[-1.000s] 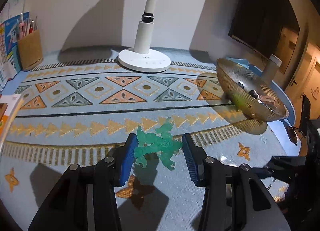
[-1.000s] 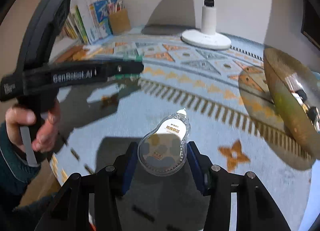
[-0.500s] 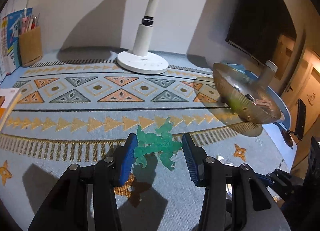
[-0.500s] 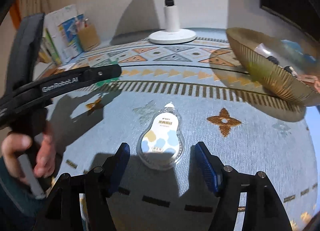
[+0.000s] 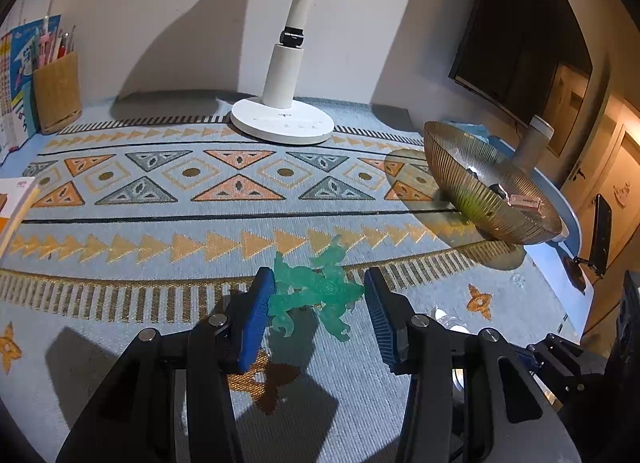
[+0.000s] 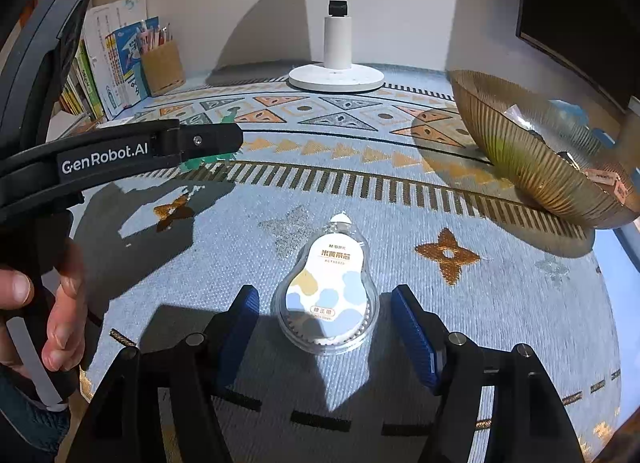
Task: Organize rigid objects
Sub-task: 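Lift the green figure and tape container and carry both toward the amber bowl, then open both grippers over the amber bowl to drop the figure and container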
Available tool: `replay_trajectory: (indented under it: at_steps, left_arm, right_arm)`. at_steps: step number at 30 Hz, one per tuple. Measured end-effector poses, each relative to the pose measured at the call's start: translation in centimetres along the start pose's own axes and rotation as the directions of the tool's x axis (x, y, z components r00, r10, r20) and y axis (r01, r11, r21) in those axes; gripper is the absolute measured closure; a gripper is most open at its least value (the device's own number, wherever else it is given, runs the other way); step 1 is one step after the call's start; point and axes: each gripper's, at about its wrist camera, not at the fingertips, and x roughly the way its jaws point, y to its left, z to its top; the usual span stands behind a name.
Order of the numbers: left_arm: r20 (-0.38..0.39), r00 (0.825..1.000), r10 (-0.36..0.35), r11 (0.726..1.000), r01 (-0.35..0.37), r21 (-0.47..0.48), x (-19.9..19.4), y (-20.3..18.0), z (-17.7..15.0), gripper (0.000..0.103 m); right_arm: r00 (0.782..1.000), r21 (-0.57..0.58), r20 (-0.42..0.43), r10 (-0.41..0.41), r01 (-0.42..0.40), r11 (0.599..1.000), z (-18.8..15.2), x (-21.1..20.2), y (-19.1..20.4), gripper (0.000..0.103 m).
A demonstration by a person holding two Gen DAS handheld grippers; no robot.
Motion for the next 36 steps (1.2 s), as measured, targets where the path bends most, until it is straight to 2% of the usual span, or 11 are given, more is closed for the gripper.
replay_trajectory:
  at_steps: [2,7,10,12,16,18,21,24,26,31,36]
  left_arm:
    - [-0.005,1.0,0.008,1.0,-0.008,0.008,0.1,-0.1,0.0,0.06]
    - [-0.016,1.0,0.02,0.999,-0.02,0.031,0.2,-0.5,0.0,0.059]
    - [-0.024,1.0,0.0,1.0,0.0,0.014,-0.1,-0.6,0.7,0.059]
    - [0.0,1.0,-0.023,1.0,0.023,0.007,-0.9,-0.9,2.0,0.06]
    - [0.099,0.993,-0.063,0.996,0.058,0.062,-3.9,-3.3,6.2,0.06]
    - [0.139,0.987,-0.08,0.992,0.065,0.109,-5.2,-5.0,8.5,0.06]
    - [0.172,0.979,-0.112,0.982,0.083,0.168,-6.1,-7.6,11.5,0.06]
    - [0.2,0.967,-0.156,0.966,0.107,0.237,-6.1,-10.8,14.3,0.06]
    - [0.195,0.963,-0.184,0.955,0.129,0.266,-5.5,-12.5,15.2,0.06]
    - [0.131,0.966,-0.225,0.933,0.175,0.316,-0.7,-16.8,16.8,0.06]
    - [0.01,0.975,-0.224,0.926,0.21,0.313,6.4,-18.9,16.0,0.06]
  right_arm:
    - [1.0,-0.022,-0.002,0.012,-0.012,1.0,0.2,-0.1,0.3,0.055]
    - [0.996,-0.028,-0.012,0.091,-0.092,0.995,-0.1,-0.9,0.3,0.055]
    - [0.992,-0.015,0.01,0.13,-0.13,0.991,0.3,-2.3,-0.3,0.055]
    - [0.991,-0.009,0.048,0.128,-0.127,0.992,0.9,-3.8,-1.2,0.055]
    - [0.983,0.049,0.149,0.107,-0.115,0.992,2.8,-7.7,-4.8,0.055]
    - [0.977,0.097,0.197,0.083,-0.104,0.99,3.8,-9.6,-7.3,0.055]
    - [0.968,0.158,0.252,0.0,-0.041,0.987,5.1,-12.1,-11.3,0.055]
    - [0.949,0.228,0.292,-0.117,0.05,0.972,6.7,-14.3,-16.0,0.055]
    - [0.929,0.29,0.305,-0.211,0.121,0.949,7.8,-15.4,-19.7,0.055]
    - [0.902,0.337,0.273,-0.334,0.236,0.912,9.6,-14.9,-24.9,0.055]
    - [0.901,0.293,0.211,-0.38,0.313,0.904,10.3,-12.1,-27.4,0.055]
